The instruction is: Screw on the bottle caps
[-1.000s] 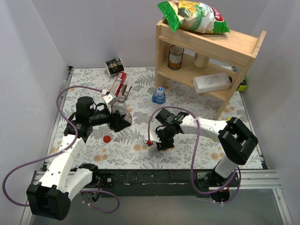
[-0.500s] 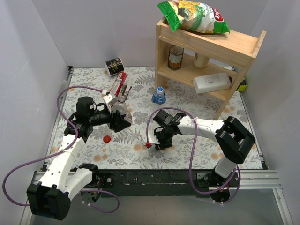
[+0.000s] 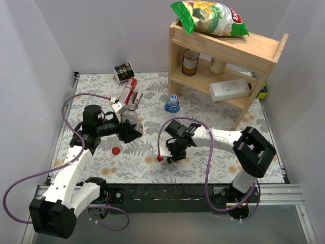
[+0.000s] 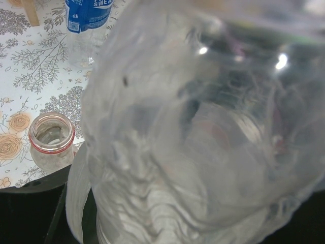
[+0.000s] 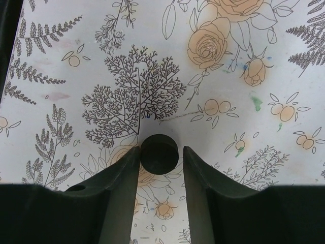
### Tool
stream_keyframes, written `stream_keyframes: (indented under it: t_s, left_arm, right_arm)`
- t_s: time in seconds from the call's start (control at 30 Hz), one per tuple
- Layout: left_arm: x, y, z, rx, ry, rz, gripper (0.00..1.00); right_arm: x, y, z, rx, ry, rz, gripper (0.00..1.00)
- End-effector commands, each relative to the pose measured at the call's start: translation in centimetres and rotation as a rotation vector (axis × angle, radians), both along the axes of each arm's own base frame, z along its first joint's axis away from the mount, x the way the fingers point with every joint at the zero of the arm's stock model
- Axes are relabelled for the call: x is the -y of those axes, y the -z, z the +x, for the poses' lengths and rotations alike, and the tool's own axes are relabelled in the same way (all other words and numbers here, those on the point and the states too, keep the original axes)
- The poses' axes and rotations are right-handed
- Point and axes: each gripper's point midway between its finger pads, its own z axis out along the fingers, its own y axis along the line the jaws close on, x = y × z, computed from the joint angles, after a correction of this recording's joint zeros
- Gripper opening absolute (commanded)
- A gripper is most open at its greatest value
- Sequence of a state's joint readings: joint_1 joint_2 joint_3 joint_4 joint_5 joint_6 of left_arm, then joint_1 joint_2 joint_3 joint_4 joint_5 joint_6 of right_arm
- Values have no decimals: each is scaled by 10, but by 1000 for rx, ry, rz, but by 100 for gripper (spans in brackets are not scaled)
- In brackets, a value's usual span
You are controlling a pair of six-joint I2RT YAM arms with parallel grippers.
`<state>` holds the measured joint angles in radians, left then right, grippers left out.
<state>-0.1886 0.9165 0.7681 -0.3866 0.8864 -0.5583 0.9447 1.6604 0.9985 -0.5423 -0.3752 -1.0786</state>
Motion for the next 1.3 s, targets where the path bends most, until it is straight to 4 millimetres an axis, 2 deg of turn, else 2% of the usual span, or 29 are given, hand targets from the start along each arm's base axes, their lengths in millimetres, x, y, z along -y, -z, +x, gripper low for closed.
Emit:
stream_keyframes:
  t_s: [0.0, 0.3, 0.63, 0.93, 1.17, 1.27]
  left_arm:
    - [-1, 1, -2, 8, 5, -8, 0]
    - [0, 2, -2, 5, 4, -8, 0]
    - [-1, 3, 0, 6, -2, -7, 0]
    - [0, 6, 0, 4, 5, -4, 0]
    - [0, 6, 0, 4, 9, -6, 0]
    - [2, 9, -4, 15, 42, -4, 0]
  right_arm:
    - [-1, 5, -2, 11, -36, 1, 46]
    - [2, 7, -8, 9, -60, -9, 47]
    - [1, 9, -6, 19, -53, -10, 44]
    - [6, 12, -7, 20, -35, -19, 45]
    - [9, 9, -7, 32, -29, -22, 39]
    - [9, -5, -5, 46, -37, -20, 33]
